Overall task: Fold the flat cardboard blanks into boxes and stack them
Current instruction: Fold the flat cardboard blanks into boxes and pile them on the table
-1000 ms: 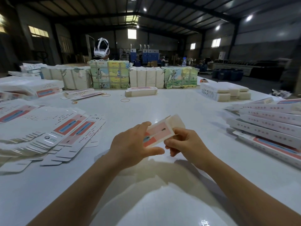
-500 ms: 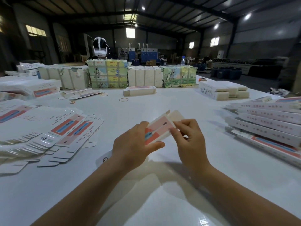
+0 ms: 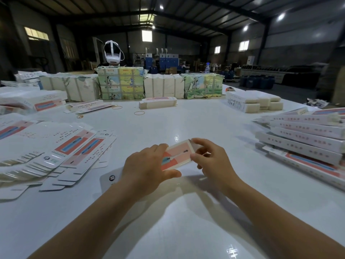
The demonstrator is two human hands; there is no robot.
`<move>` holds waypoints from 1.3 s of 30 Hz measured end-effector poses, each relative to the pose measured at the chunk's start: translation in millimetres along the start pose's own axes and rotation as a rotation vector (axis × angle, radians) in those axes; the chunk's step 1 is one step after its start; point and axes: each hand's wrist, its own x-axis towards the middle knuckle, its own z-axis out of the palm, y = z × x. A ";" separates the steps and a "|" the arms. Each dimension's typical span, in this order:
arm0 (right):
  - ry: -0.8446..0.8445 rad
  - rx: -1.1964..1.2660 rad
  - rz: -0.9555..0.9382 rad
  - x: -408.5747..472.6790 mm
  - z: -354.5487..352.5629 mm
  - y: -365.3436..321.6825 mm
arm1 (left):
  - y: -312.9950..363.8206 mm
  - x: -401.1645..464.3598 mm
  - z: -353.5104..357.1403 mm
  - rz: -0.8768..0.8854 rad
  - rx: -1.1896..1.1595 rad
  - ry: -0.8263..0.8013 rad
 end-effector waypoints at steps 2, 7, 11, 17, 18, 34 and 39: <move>0.031 0.053 -0.028 -1.5 1.6 -0.1 | 1.2 0.4 1.0 -0.019 -0.019 0.009; -0.017 0.162 0.026 -2.8 7.9 1.3 | 3.2 0.7 2.4 -0.042 0.005 -0.012; -0.006 0.163 0.016 -2.2 5.7 -2.2 | 5.4 1.6 0.9 -0.042 -0.012 -0.025; 0.164 -0.014 0.076 4.5 -2.6 1.7 | 5.6 2.8 -1.7 -0.035 -0.032 -0.002; 0.106 0.174 0.182 4.7 -2.8 -0.2 | 5.1 2.6 -1.0 -0.029 -0.027 -0.001; 0.203 -0.362 -0.264 -10.3 14.4 1.4 | 17.4 4.8 6.6 -0.043 0.153 0.066; 0.199 -0.182 -0.222 -11.3 17.1 -0.7 | 19.5 3.9 3.3 -0.065 0.183 0.083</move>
